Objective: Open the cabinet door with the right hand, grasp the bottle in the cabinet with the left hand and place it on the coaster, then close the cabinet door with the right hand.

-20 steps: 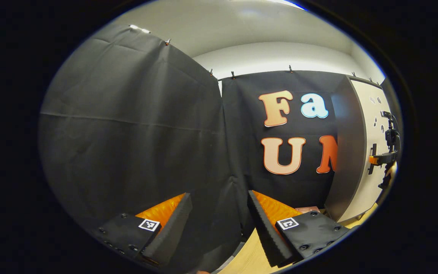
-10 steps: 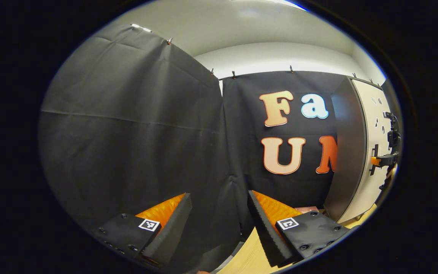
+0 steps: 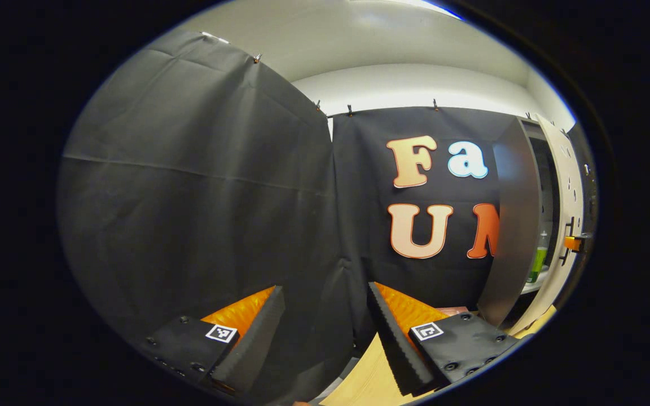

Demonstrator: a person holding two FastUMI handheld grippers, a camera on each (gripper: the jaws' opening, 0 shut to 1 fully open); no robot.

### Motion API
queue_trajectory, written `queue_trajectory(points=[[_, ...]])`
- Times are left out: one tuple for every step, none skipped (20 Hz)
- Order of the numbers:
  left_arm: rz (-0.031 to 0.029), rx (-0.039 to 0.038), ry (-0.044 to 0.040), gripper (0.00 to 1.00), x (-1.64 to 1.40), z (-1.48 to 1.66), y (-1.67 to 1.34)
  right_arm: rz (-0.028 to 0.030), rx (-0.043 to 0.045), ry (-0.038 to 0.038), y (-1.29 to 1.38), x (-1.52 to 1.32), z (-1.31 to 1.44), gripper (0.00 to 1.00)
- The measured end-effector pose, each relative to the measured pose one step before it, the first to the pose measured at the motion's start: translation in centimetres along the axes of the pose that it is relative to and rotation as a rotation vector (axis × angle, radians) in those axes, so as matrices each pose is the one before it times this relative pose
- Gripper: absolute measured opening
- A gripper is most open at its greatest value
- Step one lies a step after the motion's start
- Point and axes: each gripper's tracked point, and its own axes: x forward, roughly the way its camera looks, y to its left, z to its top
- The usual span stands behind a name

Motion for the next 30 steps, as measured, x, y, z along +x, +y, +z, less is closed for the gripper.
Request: queue_trajectory(points=[[-0.0054, 0.00067, 0.00105, 0.94, -0.056, -0.103, -0.203, 0.00223, -0.00538, 0.0024, -0.123, -0.683, -0.016, 0.25], [-0.0062, 0.00052, 0.00072, 0.94, 0.044, 0.01, -0.21, 0.00076, -0.00426, 0.00229, -0.364, -0.849, 0.01, 0.25], [-0.00652, 0.00031, 0.00105, 0.94, -0.131, -0.067, -0.264, -0.00172, -0.00103, 0.00025, -0.334, -0.721, 0.059, 0.25], [-0.00674, -0.00048, 0.00087, 0.94, -0.007, 0.0, -0.327, -0.00497, 0.00266, -0.00011, -0.501, -0.577, -0.026, 0.25], [-0.00812, -0.0017, 0.00064, 0.95, 0.019, 0.012, -0.287, -0.00507, -0.0007, -0.00084, -0.497, -0.526, -0.004, 0.25], [-0.01028, -0.0015, 0.00139, 0.95, 0.052, 0.021, -0.503, -0.0044, -0.00156, -0.00231, -0.379, -0.591, -0.046, 0.25], [-0.0101, -0.00062, 0.00077, 0.95, -0.135, -0.016, -0.465, -0.00323, -0.00284, 0.00118, -0.362, -0.584, -0.041, 0.25], [-0.01008, -0.00001, -0.00023, 0.95, 0.036, 0.003, -0.477, -0.00133, -0.00707, 0.00099, -0.381, -0.467, 0.041, 0.25], [-0.00973, 0.00038, -0.00054, 0.95, 0.036, 0.05, -0.484, -0.00154, -0.00146, -0.00034, -0.364, -0.487, 0.035, 0.25], [-0.00927, 0.0003, -0.00078, 0.96, 0.089, 0.011, -0.564, -0.00146, -0.00002, 0.00364, -0.484, -0.4, -0.049, 0.25], [-0.00951, -0.0009, -0.00043, 0.96, 0.045, -0.014, -0.512, -0.00165, -0.00169, 0.00008, -0.487, -0.398, 0.039, 0.25], [-0.00992, -0.00188, 0.00082, 0.96, 0.127, -0.079, -0.619, -0.00392, -0.00244, 0.00061, -0.549, -0.448, -0.033, 0.25], [-0.01069, -0.00255, 0.00128, 0.95, -0.008, -0.044, -0.574, -0.00469, -0.00238, 0.00112, -0.468, -0.413, 0.089, 0.25], [-0.01185, -0.00201, 0.00131, 0.95, 0.011, 0.051, -0.581, -0.00239, -0.00265, -0.00161, -0.387, -0.473, -0.031, 0.25], [-0.01101, -0.00105, 0.00024, 0.95, 0.08, -0.14, -0.747, -0.00099, -0.00122, -0.00132, -0.476, -0.487, -0.048, 0.24], [-0.01026, -0.00054, -0.00063, 0.95, 0.066, 0.007, -0.752, -0.00222, -0.00036, -0.00085, -0.602, -0.406, -0.027, 0.25], [-0.01055, -0.00144, 0.00001, 0.96, -0.009, -0.068, -0.618, -0.00505, 0.00094, -0.00042, -0.546, -0.508, 0.03, 0.25], [-0.01059, -0.00301, 0.0002, 0.96, 0.085, -0.025, -0.68, -0.00625, -0.00072, 0.00088, -0.54, -0.277, -0.096, 0.25], [-0.01124, -0.00328, 0.00041, 0.96, 0.078, 0.057, -0.822, -0.00899, 0.00429, 0.0024, -0.597, -0.412, -0.034, 0.24], [-0.01055, -0.00152, 0.00104, 0.96, 0.097, -0.024, -0.774, -0.00897, 0.00264, 0.00295, -0.623, -0.357, -0.003, 0.24], [-0.00879, -0.00009, -0.00055, 0.96, 0.068, 0.042, -0.695, -0.00657, -0.00756, 0.00113, -0.632, -0.359, -0.066, 0.24], [-0.00695, 0.00056, 0.00058, 0.96, 0.154, -0.067, -0.756, -0.00999, -0.00769, -0.00056, -0.63, -0.299, 0.049, 0.24], [-0.00862, -0.00028, -0.00022, 0.96, 0.016, 0.049, -0.731, -0.01096, -0.00846, 0.00085, -0.638, -0.304, -0.032, 0.24], [-0.00802, -0.00148, 0.00012, 0.96, 0.139, 0.075, -0.801, -0.00068, -0.00744, -0.00383, -0.573, -0.109, 0.008, 0.24], [-0.00888, -0.00196, -0.0013, 0.96, 0.167, 0.103, -0.935, -0.00401, 0.00283, 0.0033, -0.573, -0.16, -0.057, 0.24], [-0.00782, -0.00068, -0.00136, 0.96, 0.139, 0.094, -0.853, 0.00238, 0.00818, -0.00449, -0.54, -0.18, -0.027, 0.17], [-0.01055, -0.00009, -0.00103, 0.96, 0.071, -0.048, -1.06, -0.00091, 0.00428, 0.00227, -0.75, 0.109, -0.115, 0.13], [-0.01121, 0.00025, 0.0, 0.96, 0.076, 0.09, -1.13, 0.00081, 0.00498, -0.00034, -0.729, -0.342, -0.02, 0.12], [-0.0122, 0.00039, -0.001, 0.96, 0.07, 0.077, -1.184, -0.00078, 0.00592, 0.00179, -0.783, -0.295, -0.122, 0.11], [-0.01223, 0.00072, -0.00176, 0.96, 0.027, 0.129, -1.039, -0.00203, 0.00744, 0.00111, -1.106, -0.226, -0.045, 0.1]])
